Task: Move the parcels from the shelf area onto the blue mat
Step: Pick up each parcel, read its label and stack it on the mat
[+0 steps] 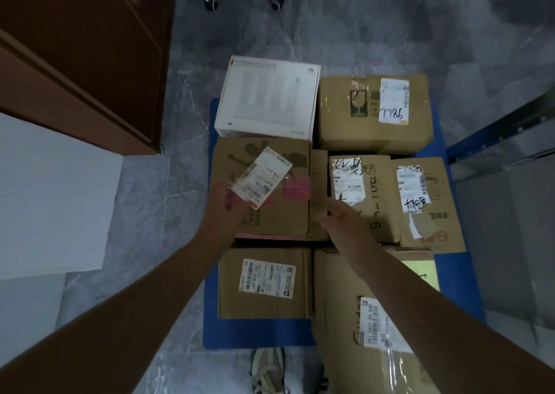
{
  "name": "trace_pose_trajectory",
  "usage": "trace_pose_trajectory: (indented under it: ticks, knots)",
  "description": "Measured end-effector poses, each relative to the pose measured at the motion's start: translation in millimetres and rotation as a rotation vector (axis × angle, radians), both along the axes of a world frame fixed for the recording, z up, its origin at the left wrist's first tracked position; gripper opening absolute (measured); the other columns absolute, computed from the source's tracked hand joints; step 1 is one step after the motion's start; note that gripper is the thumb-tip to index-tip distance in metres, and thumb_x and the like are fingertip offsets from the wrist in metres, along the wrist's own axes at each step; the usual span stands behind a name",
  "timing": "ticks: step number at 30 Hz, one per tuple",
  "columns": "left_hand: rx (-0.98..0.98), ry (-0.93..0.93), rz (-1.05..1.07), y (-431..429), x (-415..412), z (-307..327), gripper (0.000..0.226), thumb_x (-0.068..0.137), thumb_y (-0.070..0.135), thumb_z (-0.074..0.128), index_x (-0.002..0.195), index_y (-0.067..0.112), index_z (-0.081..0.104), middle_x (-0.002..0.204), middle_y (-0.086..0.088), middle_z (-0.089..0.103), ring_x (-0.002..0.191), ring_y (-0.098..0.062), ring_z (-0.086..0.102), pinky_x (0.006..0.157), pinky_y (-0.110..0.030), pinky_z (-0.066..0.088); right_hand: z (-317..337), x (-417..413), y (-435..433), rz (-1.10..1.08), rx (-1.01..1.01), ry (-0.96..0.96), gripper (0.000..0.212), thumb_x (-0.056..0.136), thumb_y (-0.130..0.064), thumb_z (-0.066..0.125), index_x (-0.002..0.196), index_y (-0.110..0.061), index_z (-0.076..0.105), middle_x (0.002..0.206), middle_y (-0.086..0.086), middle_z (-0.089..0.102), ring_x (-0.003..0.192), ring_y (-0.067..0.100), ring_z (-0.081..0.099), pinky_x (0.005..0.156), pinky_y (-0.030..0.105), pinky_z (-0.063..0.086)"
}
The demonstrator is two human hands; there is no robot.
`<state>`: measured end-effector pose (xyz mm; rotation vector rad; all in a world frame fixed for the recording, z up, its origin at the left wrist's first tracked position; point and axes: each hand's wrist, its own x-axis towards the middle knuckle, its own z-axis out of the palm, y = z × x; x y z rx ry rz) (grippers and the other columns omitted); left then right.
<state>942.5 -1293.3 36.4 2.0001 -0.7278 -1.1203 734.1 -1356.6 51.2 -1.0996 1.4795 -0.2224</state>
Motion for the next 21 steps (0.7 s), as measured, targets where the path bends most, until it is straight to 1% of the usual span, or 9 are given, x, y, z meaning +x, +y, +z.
trace_pose_trajectory:
  ticks: [2,4,6,8,11,14,16,19,21]
  knots:
    - [0.017,0.017,-0.029,3.9,-22.7,24.0,0.027,0.098,0.009,0.055,0.125,0.012,0.052,0.112,-0.009,0.062,0.088,-0.006,0.061,0.064,-0.013,0.049,33.3,-14.0,-1.0,0.002,0.0,0.055,0.043,0.094,-0.014,0.049,0.137,-0.018,0.052,0.14,0.001,0.051,0.117,0.014,0.054,0.094,0.029,0.046]
    - [0.044,0.08,-0.04,-2.1,-49.2,66.6,0.032,0.1,0.012,0.053,0.131,0.019,0.05,0.116,0.002,0.055,0.094,0.0,0.055,0.064,-0.006,0.044,78.5,-30.6,-7.2,-0.049,-0.01,0.043,0.047,0.095,-0.01,0.051,0.141,-0.016,0.047,0.147,0.001,0.044,0.133,0.018,0.043,0.107,0.033,0.037]
    - [0.03,0.009,-0.177,-14.6,-76.3,127.2,0.042,0.095,0.024,0.058,0.135,0.027,0.046,0.116,0.014,0.045,0.107,-0.004,0.049,0.074,-0.008,0.04,135.3,-48.2,-21.3,-0.082,-0.045,0.019,0.046,0.095,-0.005,0.055,0.14,-0.012,0.048,0.146,0.005,0.045,0.134,0.021,0.043,0.102,0.031,0.039]
    - [-0.1,-0.049,-0.332,-26.1,-100.6,193.7,0.043,0.087,0.028,0.06,0.129,0.03,0.051,0.117,0.01,0.055,0.118,-0.019,0.054,0.09,-0.026,0.044,207.5,-66.8,-30.7,-0.087,-0.144,0.039,0.045,0.094,-0.004,0.057,0.138,-0.01,0.05,0.143,0.007,0.049,0.131,0.024,0.046,0.1,0.033,0.041]
    - [-0.193,-0.052,-0.524,-39.0,-121.6,306.0,0.065,0.088,0.024,0.063,0.148,0.024,0.038,0.149,0.002,0.042,0.135,-0.018,0.041,0.112,-0.036,0.036,325.2,-95.0,-28.4,-0.034,-0.325,0.113,0.041,0.094,-0.004,0.057,0.134,-0.007,0.052,0.133,0.007,0.054,0.125,0.026,0.051,0.103,0.036,0.04]
    - [-0.289,-0.159,-0.72,-39.5,-130.7,398.3,0.073,0.083,0.027,0.067,0.149,0.024,0.035,0.15,0.002,0.039,0.136,-0.019,0.04,0.112,-0.039,0.036,426.6,-120.8,-8.3,-0.124,-0.403,0.135,0.043,0.093,0.002,0.056,0.134,0.002,0.048,0.136,0.021,0.052,0.115,0.025,0.051,0.101,0.039,0.04]
    - [-0.326,-0.249,-0.813,-37.0,-139.6,447.0,0.078,0.078,0.037,0.063,0.148,0.022,0.034,0.152,0.001,0.036,0.137,-0.022,0.036,0.113,-0.039,0.032,480.7,-138.9,14.5,-0.133,-0.438,0.2,0.044,0.093,-0.007,0.06,0.136,-0.001,0.049,0.134,0.018,0.055,0.111,0.022,0.053,0.096,0.036,0.042]
    - [-0.39,-0.434,-0.995,-28.9,-160.7,498.6,0.075,0.085,0.037,0.062,0.151,0.022,0.03,0.158,-0.004,0.028,0.144,-0.026,0.026,0.117,-0.04,0.025,536.1,-168.4,54.2,-0.109,-0.459,0.268,0.049,0.094,-0.019,0.061,0.139,-0.006,0.048,0.138,0.012,0.053,0.123,0.024,0.052,0.103,0.035,0.041]
    - [-0.468,-0.564,-1.164,-17.8,-181.3,525.7,0.074,0.087,0.039,0.06,0.152,0.024,0.028,0.161,-0.004,0.023,0.147,-0.019,0.016,0.119,-0.033,0.014,561.1,-189.8,87.3,-0.094,-0.471,0.351,0.051,0.093,-0.025,0.061,0.14,-0.01,0.046,0.138,0.008,0.051,0.126,0.024,0.05,0.103,0.032,0.039]
